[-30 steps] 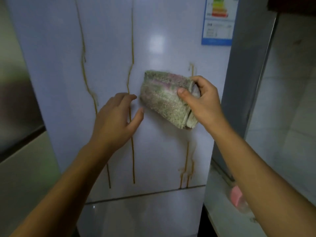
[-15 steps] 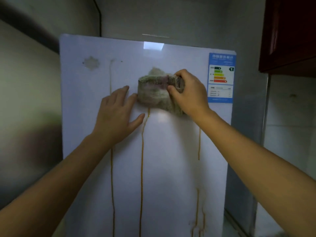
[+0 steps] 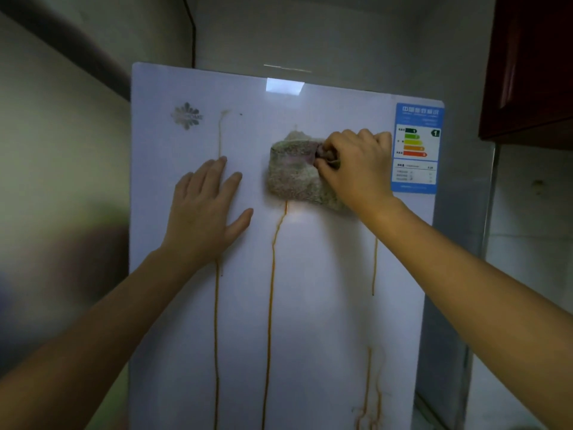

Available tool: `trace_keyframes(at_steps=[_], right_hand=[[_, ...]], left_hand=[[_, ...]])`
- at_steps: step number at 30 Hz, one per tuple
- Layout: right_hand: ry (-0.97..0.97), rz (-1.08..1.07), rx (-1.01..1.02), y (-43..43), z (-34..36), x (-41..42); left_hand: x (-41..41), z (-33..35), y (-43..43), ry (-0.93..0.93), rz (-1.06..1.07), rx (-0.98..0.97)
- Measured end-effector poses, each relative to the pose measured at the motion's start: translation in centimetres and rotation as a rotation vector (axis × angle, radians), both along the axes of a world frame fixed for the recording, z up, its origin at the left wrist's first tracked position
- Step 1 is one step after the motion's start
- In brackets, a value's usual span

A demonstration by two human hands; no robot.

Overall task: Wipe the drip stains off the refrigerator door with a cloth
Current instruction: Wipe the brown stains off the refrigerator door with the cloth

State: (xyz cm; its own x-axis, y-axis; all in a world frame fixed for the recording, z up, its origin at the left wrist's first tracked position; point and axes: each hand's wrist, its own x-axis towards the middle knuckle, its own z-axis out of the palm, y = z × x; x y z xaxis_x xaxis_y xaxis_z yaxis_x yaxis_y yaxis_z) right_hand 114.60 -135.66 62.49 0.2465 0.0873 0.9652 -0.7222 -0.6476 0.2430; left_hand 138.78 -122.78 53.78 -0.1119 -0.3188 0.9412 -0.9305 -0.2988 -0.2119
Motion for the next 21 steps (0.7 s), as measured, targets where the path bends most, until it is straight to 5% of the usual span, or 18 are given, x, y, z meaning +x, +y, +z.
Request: trace_keyframes(at_steps=[21], right_hand=[[0.063, 0.188, 0.152, -1.3, -6.1, 0.9]], left_hand=[[4.5, -0.4, 1.3, -0.030, 0.026, -0.042]])
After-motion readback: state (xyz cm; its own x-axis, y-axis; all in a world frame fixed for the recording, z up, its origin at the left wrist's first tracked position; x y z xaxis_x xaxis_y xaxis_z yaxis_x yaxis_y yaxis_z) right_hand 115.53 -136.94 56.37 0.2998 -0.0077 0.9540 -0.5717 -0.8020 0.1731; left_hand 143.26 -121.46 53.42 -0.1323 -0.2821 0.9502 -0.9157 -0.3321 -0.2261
